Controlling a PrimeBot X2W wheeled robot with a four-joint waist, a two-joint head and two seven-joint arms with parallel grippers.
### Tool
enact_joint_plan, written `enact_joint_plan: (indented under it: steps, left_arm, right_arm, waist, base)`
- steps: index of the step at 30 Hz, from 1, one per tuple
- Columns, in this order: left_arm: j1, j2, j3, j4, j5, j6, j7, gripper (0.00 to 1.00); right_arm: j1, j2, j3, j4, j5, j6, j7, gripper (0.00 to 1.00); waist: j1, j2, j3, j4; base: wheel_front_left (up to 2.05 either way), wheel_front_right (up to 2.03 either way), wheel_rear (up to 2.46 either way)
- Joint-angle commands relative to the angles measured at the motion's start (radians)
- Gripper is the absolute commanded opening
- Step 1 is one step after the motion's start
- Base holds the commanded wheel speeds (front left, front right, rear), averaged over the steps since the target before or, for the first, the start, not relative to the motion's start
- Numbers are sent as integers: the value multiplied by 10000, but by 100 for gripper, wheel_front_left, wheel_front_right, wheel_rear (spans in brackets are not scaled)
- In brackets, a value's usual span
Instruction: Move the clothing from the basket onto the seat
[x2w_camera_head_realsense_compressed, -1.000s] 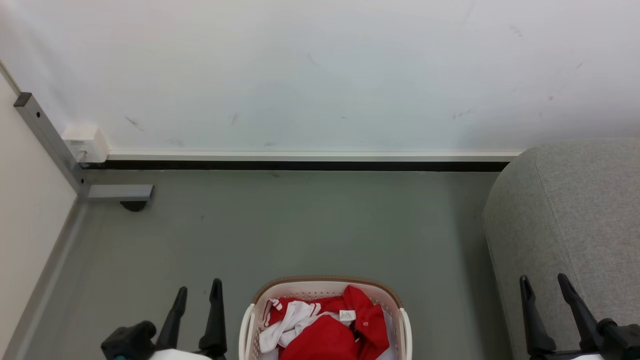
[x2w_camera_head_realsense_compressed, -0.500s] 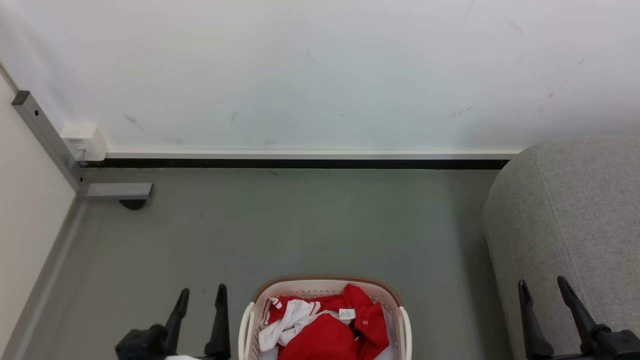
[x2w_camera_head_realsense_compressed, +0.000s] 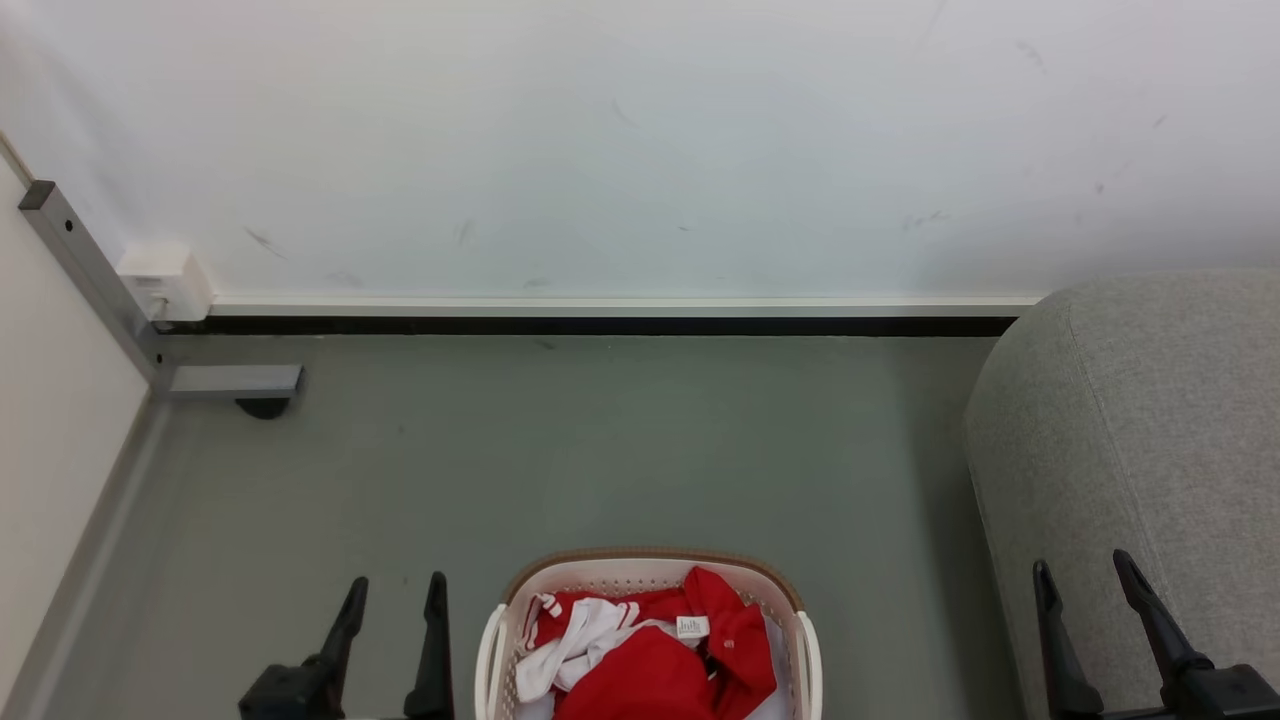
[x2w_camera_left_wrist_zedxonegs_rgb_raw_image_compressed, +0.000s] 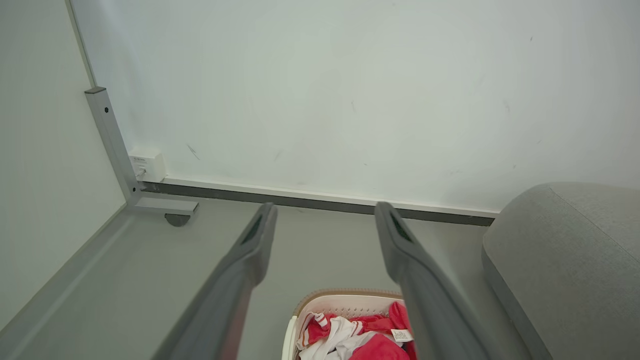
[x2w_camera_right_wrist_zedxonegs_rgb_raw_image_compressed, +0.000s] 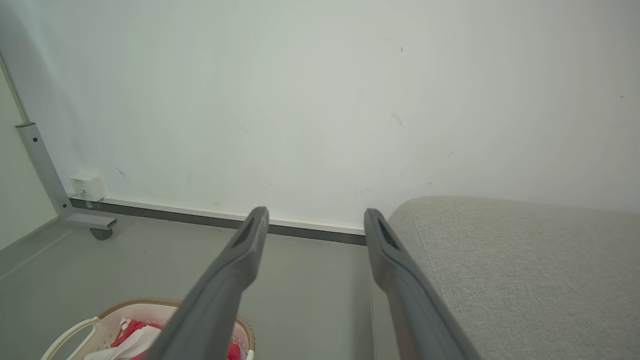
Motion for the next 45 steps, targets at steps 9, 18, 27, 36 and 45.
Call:
enact_joint_plan:
  steps: [9, 18, 27, 36, 45]
  left_arm:
    - [156, 82, -6, 78, 642, 58, -173, 100]
    - [-88, 80, -41, 108, 639, -124, -172, 100]
    - [-1123, 71, -760, 693, 1095, -746, -170, 100]
    - [-3653, 229, -1842, 3231, 2030, -1117, -16, 100]
    - [-6035, 334, -2511, 5464, 2739, -1029, 1243, 100]
  right_arm:
    - [148, 47, -28, -87, -485, -21, -179, 100]
    - [-154, 64, -13, -150, -419, -21, -171, 100]
    - [-754, 99, -71, -473, -349, -21, -169, 100]
    - [-2048, 130, 122, -1055, -171, -21, -168, 100]
    - [-3176, 134, 488, -1805, 482, -21, -168, 100]
  waist:
    - [0, 0, 31, -42]
    - [0, 0, 395, -236]
    - [0, 0, 1741, -601]
    - [0, 0, 4172, -1210]
    - [0, 0, 6314, -2039]
  base:
    - [0, 0, 0]
    - [0, 0, 0]
    - [0, 0, 0]
    - [0, 0, 0]
    - [0, 0, 0]
